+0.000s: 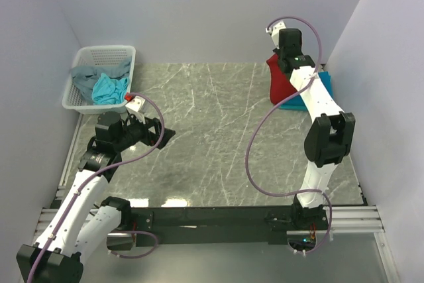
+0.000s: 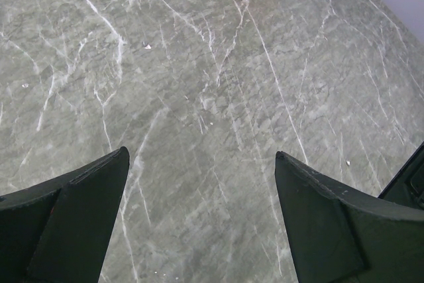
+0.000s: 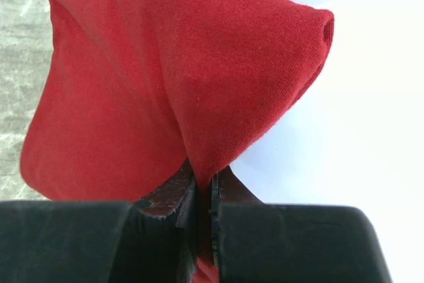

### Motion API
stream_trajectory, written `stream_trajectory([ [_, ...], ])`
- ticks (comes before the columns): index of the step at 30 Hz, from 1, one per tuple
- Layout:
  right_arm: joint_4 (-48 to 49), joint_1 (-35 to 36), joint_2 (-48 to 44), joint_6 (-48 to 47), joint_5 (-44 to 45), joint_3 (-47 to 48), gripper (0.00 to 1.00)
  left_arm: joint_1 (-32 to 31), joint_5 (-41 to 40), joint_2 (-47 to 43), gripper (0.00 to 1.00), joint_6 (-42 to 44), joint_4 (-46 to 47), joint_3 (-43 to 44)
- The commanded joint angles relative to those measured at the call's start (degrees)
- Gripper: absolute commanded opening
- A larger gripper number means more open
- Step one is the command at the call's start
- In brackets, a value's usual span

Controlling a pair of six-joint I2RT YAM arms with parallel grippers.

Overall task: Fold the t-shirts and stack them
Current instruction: Neatly place the folded tshirt to the corner

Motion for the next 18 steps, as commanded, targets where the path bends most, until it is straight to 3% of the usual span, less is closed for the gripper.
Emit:
stream_trajectory([
  [1,2.5,-0.2,-5.4,0.0,0.8,3.7,0.00,0.1,1.1,-0.8,0.96,0.4,2.5,-0.3],
  [18,2.4,-0.2,-8.3,-0.9,1.2,2.9,0.00,0.1,1.2,-0.6,0.97,0.5,2.4,-0.3],
])
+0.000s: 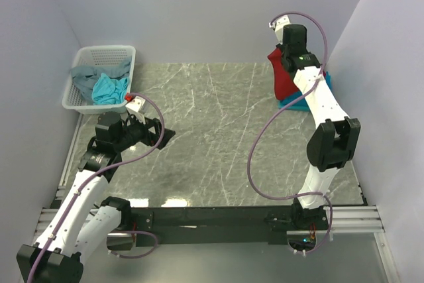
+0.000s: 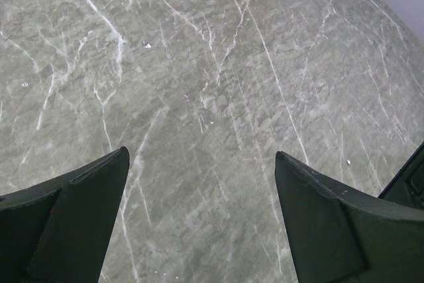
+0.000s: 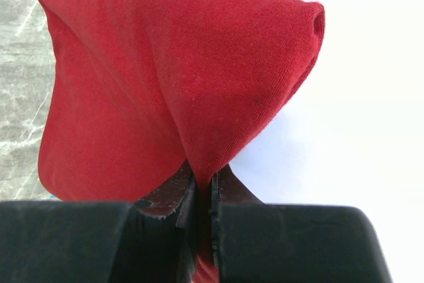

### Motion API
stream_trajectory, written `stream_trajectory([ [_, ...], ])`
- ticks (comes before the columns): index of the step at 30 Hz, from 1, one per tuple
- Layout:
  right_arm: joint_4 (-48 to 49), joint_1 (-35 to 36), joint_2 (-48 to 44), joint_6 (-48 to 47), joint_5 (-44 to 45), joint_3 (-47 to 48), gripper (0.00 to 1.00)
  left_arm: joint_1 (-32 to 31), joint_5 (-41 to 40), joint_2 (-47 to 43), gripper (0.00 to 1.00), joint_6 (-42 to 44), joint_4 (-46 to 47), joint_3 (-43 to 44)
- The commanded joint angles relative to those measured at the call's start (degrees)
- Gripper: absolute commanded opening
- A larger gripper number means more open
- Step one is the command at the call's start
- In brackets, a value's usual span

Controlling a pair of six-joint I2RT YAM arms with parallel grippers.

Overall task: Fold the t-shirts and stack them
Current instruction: Neatly place the folded tshirt to the corner

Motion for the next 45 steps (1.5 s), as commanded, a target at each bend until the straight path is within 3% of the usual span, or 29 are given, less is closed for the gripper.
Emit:
stream_trajectory([
  [1,2.4,-0.1,-4.7,-0.7,1.2,2.5,0.00,0.0,1.1,-0.7,0.97,0.4,2.4,-0.2],
  [45,6.6,-6.1,4.4,-2.9,-2.2,3.1,0.00,0.0,1.0,-0.1,0.97,0.6,2.4,-0.4],
])
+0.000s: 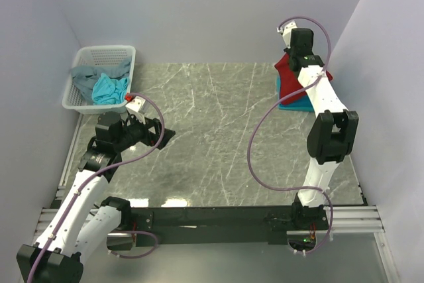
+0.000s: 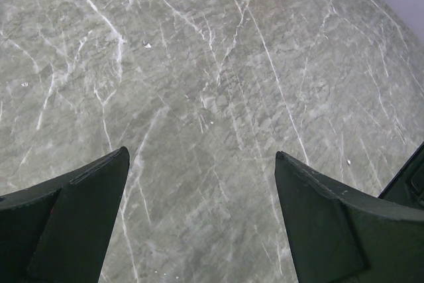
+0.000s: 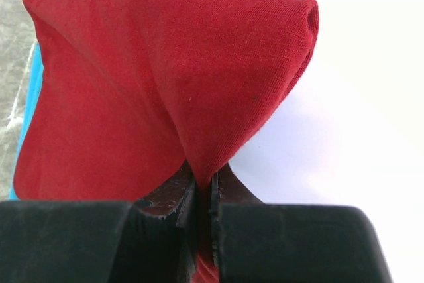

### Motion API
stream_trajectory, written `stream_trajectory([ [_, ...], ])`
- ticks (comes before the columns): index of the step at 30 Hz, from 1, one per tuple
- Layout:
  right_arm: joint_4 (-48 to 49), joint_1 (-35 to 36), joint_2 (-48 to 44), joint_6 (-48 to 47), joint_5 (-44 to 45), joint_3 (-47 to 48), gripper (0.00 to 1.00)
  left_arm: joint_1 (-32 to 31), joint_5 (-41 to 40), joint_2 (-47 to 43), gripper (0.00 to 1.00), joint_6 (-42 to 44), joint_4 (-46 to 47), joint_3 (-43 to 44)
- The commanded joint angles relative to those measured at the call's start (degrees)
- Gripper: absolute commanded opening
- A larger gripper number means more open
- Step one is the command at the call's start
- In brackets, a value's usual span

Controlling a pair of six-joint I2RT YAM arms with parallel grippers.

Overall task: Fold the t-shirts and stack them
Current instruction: Neatly place the folded tshirt to the corner

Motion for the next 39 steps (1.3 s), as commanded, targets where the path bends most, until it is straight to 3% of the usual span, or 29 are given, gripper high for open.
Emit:
stream_trajectory([
  [1,4.6,-1.2,-0.3,-0.9,-0.4,3.5,0.00,0.1,1.0,-0.1,0.97,0.5,2.4,-0.3],
  [20,5.2,-3.2,5.9,-2.6,-2.1,8.6,0.00,0.1,0.7,0.3,0.97,0.5,2.4,-0.4],
  [36,5.9,-9.2,12.7,-3.4,-0.3,9.8,0.00,0.0,0.6,1.0,0.97,0.6,2.2,-0.3],
  [37,6.1,-9.5,13.0,-3.4,-0.1,9.6,0.01,0.0,0.6,1.0,0.97,0.7,2.1,-0.3],
  [39,6.6,-10.3,14.6,-3.4,1.1,9.4,0.17,0.0,0.5,1.0,0.97,0.7,2.1,-0.3],
])
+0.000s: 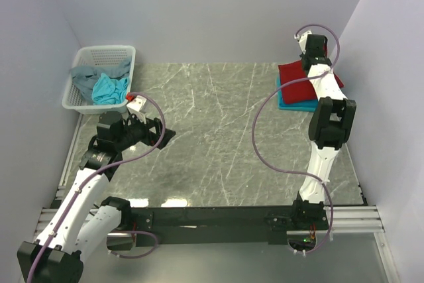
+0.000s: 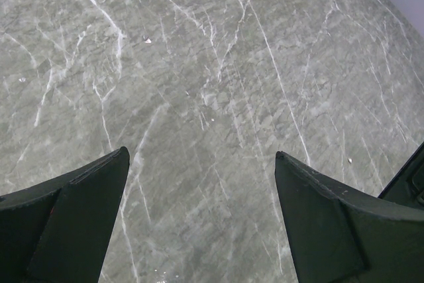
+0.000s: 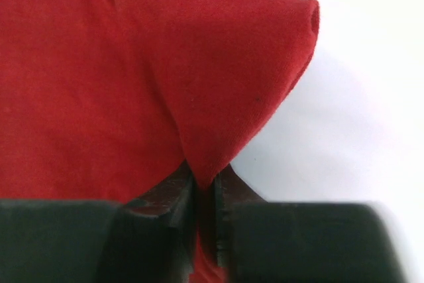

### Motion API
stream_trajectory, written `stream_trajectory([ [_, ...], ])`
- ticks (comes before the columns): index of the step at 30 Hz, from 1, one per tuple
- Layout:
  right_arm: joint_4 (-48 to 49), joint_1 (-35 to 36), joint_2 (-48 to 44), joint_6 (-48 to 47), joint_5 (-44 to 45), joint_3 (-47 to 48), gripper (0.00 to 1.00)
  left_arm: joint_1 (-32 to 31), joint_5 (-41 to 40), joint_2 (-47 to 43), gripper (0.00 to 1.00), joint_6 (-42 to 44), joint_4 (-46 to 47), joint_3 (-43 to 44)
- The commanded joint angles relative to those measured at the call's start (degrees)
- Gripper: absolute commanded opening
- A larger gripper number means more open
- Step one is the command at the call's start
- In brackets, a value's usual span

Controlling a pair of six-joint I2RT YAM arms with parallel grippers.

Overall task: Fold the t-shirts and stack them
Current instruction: Neatly place the folded tshirt to the corner

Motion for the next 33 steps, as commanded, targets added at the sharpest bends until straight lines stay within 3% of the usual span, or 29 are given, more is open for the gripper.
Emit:
stream_trajectory([
  [1,4.1,-1.4,1.7,-0.9,3.2,2.2,0.32,0.0,0.6,-0.1,0.97,0.7,2.2,-0.3],
  [3,4.5,-1.8,3.8,-1.2,6.0,2.8,0.45,0.0,0.5,-0.1,0.97,0.6,2.1,-0.3],
  [4,4.7,-2.0,4.3,-1.2,6.8,2.8,0.59,0.0,0.4,-0.1,0.97,0.7,2.1,-0.3],
  [7,4.4,-1.9,3.7,0.6,7.6,3.8,0.73,0.0,0.1,-0.1,0.97,0.8,2.0,-0.2],
  [12,0.0,-0.8,-1.1,2.8,5.0,5.7,0.76,0.0,-0.9,-0.8,0.97,0.8,1.7,-0.1],
  [19,-8.9,-0.4,-12.4,7.4,-17.4,-2.1,0.77,0.1,-3.3,-1.5,0.99,0.8,0.8,0.4],
  [22,-11.1,-0.3,-13.7,10.0,-21.1,-4.8,0.73,0.0,-4.0,-1.9,0.99,0.8,0.6,0.4],
  [25,-11.3,-0.4,-13.3,12.6,-21.2,-7.0,0.62,0.1,-4.2,-2.3,1.00,0.7,0.6,0.3],
  [26,-10.8,-0.4,-13.1,13.0,-19.6,-8.0,0.57,0.1,-4.1,-2.5,0.99,0.7,0.6,0.4],
  [27,-10.5,-0.4,-12.4,13.7,-18.4,-8.3,0.44,0.0,-4.1,-2.5,0.99,0.7,0.6,0.4],
  [29,-8.8,-0.3,-11.5,13.8,-13.8,-9.6,0.36,0.1,-3.8,-2.6,0.99,0.7,0.6,0.3],
  [33,-3.7,2.1,-8.0,8.9,-3.9,-13.0,0.30,0.1,-3.1,-2.1,0.99,0.7,0.9,0.4],
])
